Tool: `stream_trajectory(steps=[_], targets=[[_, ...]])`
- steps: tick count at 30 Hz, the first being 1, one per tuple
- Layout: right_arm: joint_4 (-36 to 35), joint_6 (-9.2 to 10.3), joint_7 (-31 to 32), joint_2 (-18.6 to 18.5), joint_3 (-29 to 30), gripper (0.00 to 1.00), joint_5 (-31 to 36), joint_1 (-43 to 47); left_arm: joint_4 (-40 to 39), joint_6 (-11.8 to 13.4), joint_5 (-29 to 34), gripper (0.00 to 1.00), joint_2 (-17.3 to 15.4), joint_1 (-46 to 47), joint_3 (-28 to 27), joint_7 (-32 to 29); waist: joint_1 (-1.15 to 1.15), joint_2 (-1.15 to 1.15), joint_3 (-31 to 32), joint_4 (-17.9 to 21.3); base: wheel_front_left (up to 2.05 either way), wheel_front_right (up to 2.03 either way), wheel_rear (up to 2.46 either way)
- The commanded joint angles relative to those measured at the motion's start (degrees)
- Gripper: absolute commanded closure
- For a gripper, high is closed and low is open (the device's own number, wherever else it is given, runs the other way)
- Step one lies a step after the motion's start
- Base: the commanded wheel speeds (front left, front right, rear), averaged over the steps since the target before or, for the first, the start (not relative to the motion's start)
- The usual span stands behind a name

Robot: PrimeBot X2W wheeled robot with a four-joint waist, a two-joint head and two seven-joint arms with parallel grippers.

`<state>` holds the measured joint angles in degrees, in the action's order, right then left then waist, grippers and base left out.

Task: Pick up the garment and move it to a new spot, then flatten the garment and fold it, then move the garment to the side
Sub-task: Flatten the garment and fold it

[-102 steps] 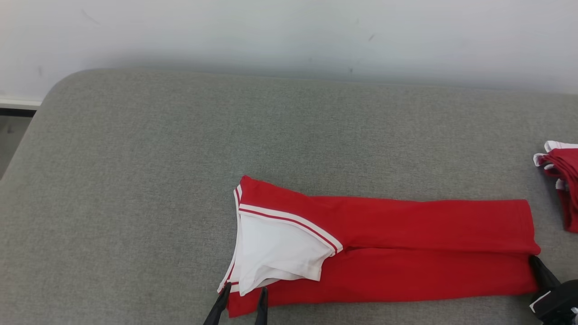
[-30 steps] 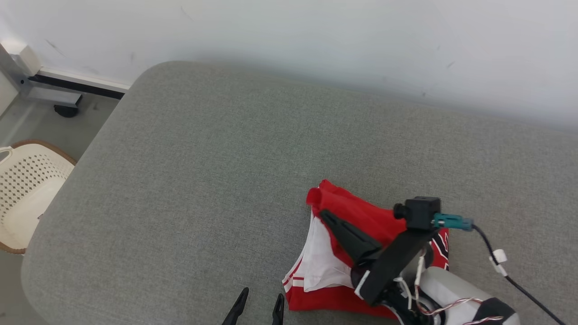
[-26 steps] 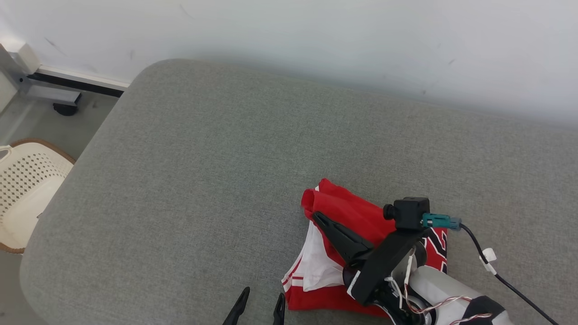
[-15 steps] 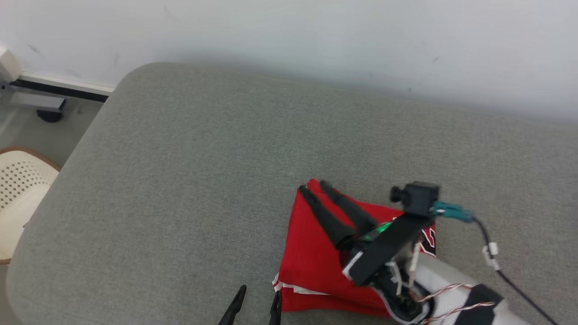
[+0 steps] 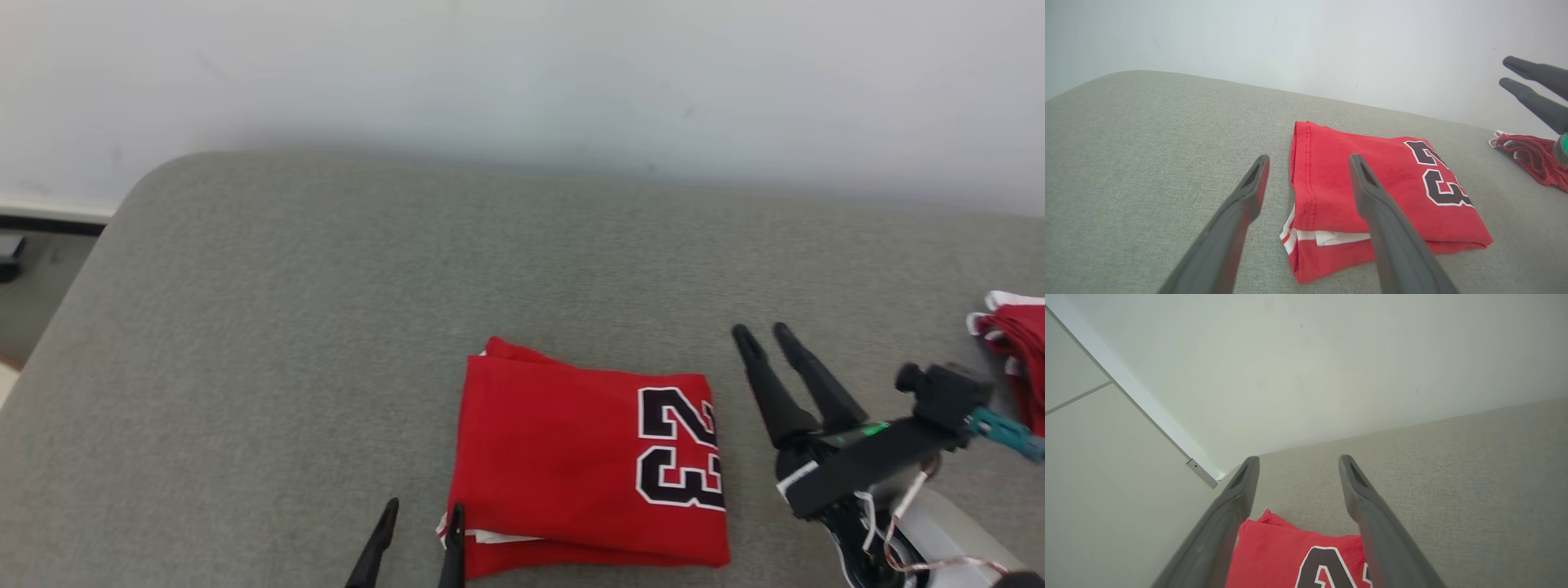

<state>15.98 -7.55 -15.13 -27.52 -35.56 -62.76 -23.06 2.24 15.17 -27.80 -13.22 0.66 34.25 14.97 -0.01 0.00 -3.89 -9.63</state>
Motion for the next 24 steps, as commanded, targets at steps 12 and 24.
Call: stream_trajectory(steps=[12, 24], targets=[[-8.58, 0.1, -0.02, 6.87, 22.47, 0.0, 26.61, 17.67, -2.2, 0.5, 4.45, 0.0, 1.68, -2.65, -6.81, 0.24, 0.01, 0.0, 3.6, 9.05, 0.0, 0.0, 0.0], [-13.67, 0.1, -0.02, 10.79, 25.19, 0.0, 42.78, 26.29, -4.08, -4.3, 11.72, 0.0, 4.65, -7.0, -14.84, 0.23, 0.01, 0.0, 7.05, 11.25, 0.0, 0.0, 0.0]])
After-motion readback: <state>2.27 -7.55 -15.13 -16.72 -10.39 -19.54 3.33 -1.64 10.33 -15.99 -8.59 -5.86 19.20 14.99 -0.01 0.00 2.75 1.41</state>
